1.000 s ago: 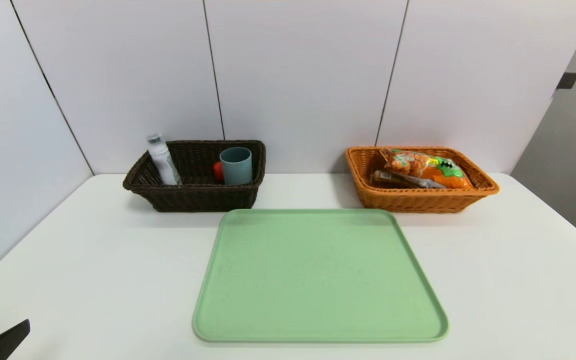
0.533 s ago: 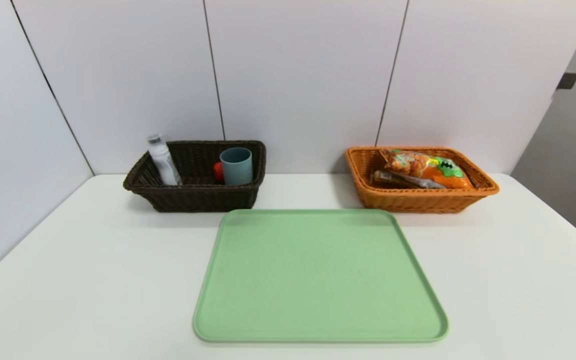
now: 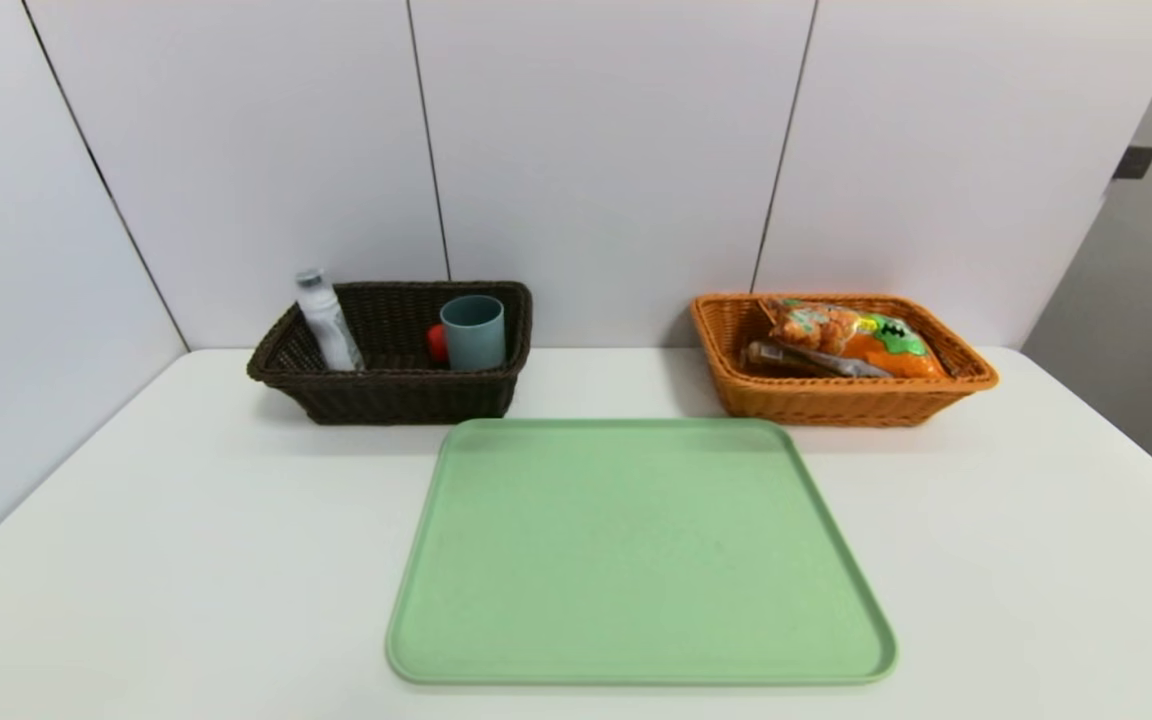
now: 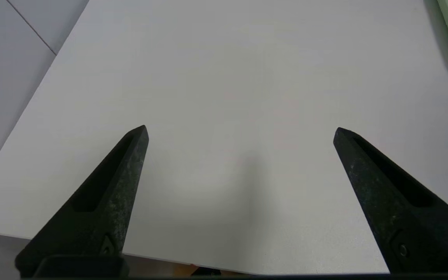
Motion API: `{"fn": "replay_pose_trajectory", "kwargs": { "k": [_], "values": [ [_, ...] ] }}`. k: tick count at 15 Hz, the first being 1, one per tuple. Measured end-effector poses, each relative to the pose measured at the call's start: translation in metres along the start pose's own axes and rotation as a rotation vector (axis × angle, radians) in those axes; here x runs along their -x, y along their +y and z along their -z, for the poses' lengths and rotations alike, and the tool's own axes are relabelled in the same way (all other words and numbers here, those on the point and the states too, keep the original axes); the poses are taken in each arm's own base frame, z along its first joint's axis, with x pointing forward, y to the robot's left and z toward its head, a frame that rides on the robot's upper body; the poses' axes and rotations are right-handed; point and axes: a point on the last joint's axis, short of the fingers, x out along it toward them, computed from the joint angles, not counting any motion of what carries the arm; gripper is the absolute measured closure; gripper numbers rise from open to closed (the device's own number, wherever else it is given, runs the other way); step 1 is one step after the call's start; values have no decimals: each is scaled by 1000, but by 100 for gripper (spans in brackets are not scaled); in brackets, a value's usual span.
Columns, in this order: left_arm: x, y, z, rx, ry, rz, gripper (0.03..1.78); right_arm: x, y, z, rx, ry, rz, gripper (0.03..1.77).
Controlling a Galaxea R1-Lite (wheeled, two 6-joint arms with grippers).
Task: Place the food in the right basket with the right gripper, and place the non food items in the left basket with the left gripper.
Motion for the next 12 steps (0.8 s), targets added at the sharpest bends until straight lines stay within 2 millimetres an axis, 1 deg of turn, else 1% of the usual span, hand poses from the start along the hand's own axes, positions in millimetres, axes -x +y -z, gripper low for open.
{"fn": "replay_pose_trajectory", "kwargs": {
  "k": [2,4,6,7,9,12],
  "values": [
    [0,0,2,10,-7,-1,12,3,3,9,-2,-25,6,9],
    [-1,0,5,18,-12,-6,12,5,7,23,-2,-70,19,9],
    [-6,0,8,21,-65,-5,12,4,9,30,-9,-143,39,9],
    [-10,-1,10,21,-99,-5,12,0,9,31,-13,-184,50,9],
    [-18,-2,16,19,-164,-5,12,-15,10,35,-9,-247,67,9],
    [-26,-3,21,25,-268,5,12,-46,11,45,6,-364,90,9]
  ]
}}
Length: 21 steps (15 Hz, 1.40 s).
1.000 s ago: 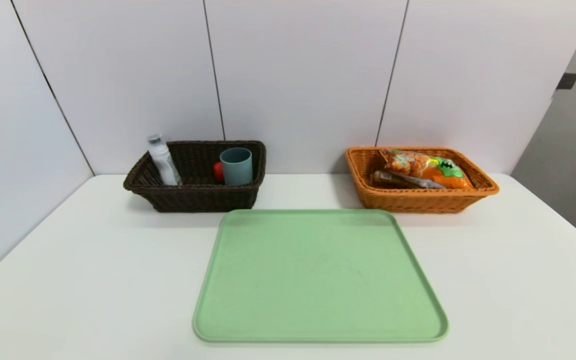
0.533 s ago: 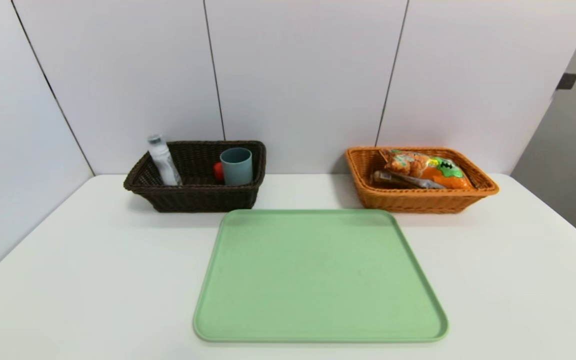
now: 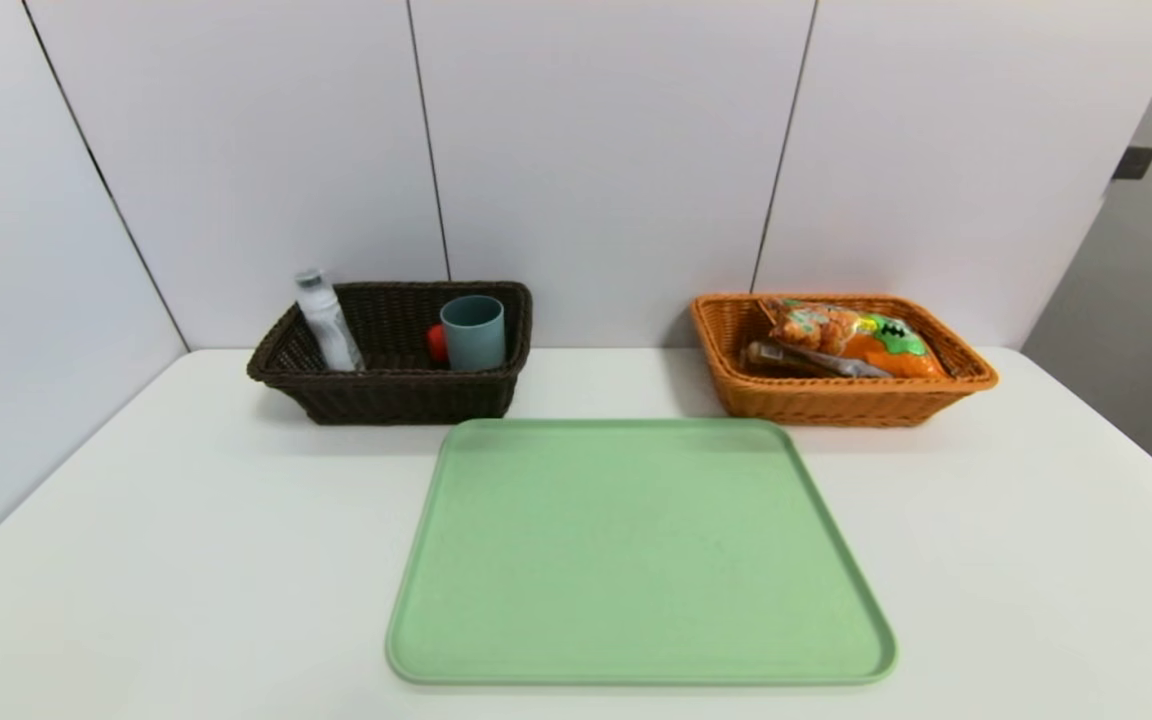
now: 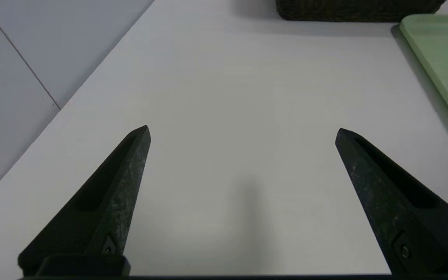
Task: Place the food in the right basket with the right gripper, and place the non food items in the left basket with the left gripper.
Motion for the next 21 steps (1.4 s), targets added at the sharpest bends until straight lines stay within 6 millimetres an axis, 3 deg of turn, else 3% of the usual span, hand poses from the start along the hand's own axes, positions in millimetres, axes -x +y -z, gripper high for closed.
{"fn": "replay_pose_trajectory", "kwargs": {
  "k": [4,10,16,21],
  "values": [
    [1,-2,3,9,-49,89,12,-15,4,21,14,-61,12,9],
    [7,-1,10,25,-71,113,12,-16,6,25,-3,-43,-18,9],
    [10,0,11,78,-108,114,12,-16,7,30,-180,9,-7,9],
    [10,0,11,78,-109,114,12,-16,6,30,-206,12,13,9]
  ]
}}
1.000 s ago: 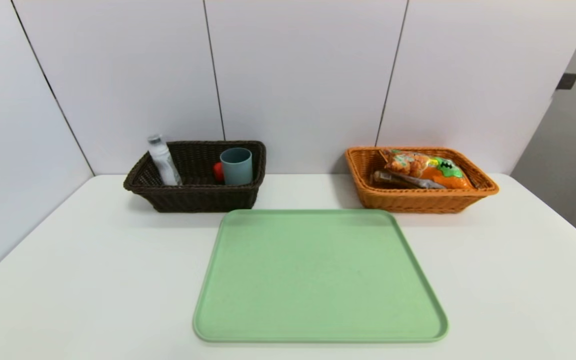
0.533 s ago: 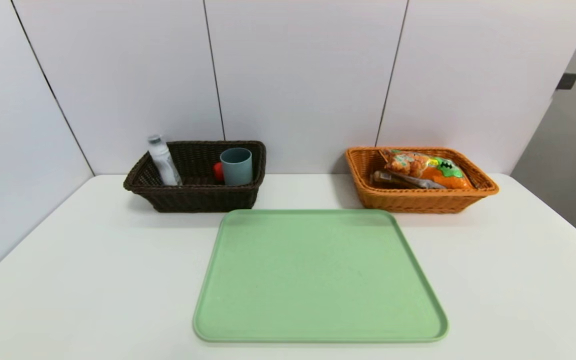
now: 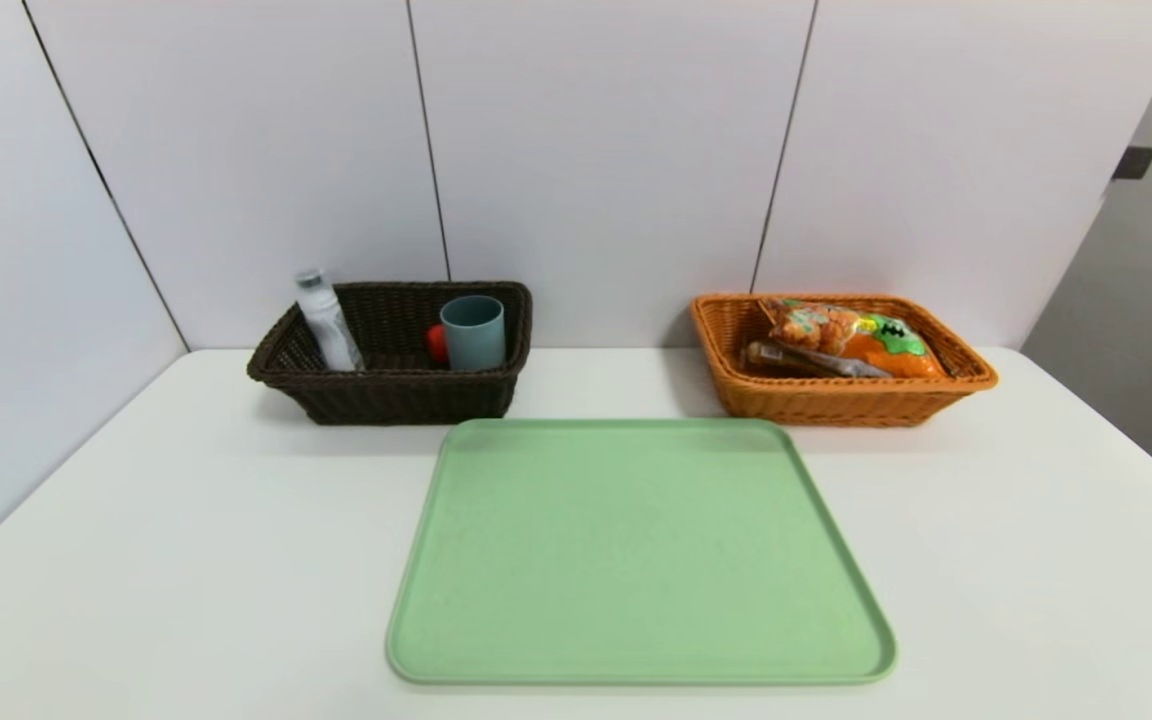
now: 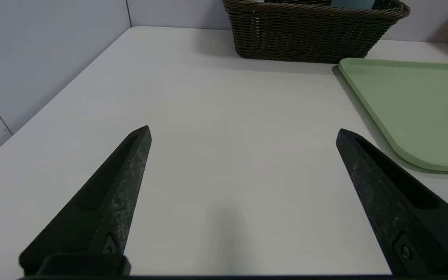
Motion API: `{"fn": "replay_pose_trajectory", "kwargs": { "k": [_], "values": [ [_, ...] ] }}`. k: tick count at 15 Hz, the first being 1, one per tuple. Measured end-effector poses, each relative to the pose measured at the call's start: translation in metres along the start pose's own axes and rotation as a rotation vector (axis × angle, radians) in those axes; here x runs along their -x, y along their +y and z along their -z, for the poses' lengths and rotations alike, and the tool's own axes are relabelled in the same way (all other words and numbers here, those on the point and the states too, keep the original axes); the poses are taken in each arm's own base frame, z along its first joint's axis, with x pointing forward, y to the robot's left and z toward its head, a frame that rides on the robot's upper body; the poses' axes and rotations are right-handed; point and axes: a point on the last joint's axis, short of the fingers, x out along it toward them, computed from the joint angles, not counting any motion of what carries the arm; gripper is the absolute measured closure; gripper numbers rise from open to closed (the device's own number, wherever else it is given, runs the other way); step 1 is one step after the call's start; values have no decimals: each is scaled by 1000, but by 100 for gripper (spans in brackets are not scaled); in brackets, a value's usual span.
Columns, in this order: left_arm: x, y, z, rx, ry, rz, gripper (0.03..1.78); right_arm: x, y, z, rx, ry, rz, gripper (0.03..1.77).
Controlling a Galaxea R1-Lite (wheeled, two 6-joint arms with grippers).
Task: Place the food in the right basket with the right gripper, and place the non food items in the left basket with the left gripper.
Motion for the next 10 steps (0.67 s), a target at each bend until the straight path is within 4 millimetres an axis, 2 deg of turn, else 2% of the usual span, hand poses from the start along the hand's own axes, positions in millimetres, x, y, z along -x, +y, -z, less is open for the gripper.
{"fn": "replay_pose_trajectory", "kwargs": {
  "k": [10],
  "values": [
    [0,0,0,1,0,0,12,0,0,0,-22,-2,12,9]
  ]
}}
